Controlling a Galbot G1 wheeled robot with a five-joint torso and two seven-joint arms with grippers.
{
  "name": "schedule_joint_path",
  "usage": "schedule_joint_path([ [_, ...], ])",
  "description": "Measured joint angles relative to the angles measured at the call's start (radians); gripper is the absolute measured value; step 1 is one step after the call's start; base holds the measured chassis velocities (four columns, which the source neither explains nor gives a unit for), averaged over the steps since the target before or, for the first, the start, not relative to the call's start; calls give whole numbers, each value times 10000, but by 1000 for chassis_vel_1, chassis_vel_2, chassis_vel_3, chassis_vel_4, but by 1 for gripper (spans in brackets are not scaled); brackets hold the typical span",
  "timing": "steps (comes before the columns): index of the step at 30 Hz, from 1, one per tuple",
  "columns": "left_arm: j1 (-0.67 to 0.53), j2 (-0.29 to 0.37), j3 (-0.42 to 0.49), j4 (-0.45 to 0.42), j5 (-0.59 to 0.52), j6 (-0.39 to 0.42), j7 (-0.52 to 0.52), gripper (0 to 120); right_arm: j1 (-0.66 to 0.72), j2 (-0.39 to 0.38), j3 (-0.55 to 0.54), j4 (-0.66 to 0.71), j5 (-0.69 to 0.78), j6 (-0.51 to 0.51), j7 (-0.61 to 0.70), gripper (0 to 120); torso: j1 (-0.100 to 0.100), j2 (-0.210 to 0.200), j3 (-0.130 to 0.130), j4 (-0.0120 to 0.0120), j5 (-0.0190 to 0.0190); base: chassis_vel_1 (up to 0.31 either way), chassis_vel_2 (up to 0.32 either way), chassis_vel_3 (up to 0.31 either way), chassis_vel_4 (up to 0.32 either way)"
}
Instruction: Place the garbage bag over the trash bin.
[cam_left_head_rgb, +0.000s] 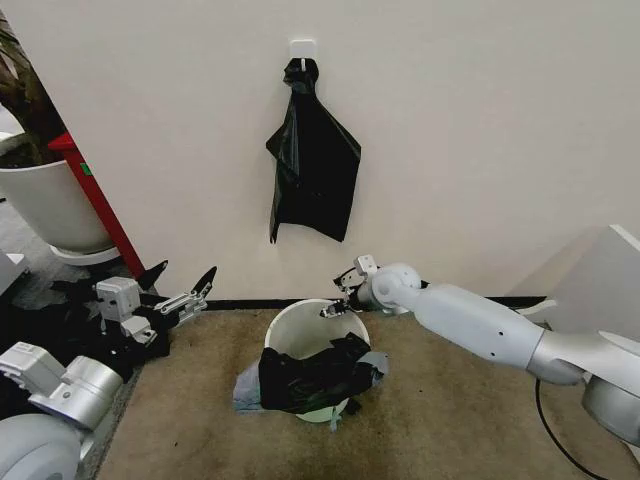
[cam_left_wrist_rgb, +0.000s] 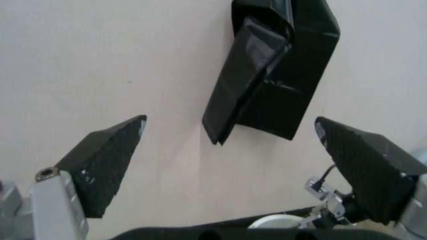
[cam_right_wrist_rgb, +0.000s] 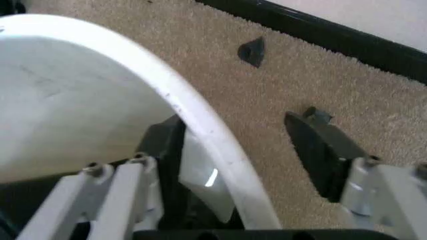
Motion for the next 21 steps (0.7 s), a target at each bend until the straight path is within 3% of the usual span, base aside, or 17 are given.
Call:
schedule_joint_path([
  [9, -62, -51, 287, 25, 0, -12, -47, 100, -260, -122, 218, 291, -92, 5, -14, 18, 0, 0, 0, 1, -1, 0, 0, 0, 0],
  [14, 4, -81, 294, -11, 2, -52, -61, 100, -430, -565, 697, 1026, 182, 7, 344, 1, 0, 0, 0, 2, -2, 0, 0, 0, 0],
  [19, 9, -86, 296, -29, 2, -58, -67, 100, -607, -903, 1034, 1494, 536, 13, 726, 0, 0, 0, 0, -1, 2, 0, 0, 0, 0],
  [21, 3, -42, 300, -64, -18, -60, -115, 100, -1042, -1308, 1674, 2234, 1480, 23, 1766, 0, 0, 0, 0, 1, 0, 0, 0, 0, 0],
])
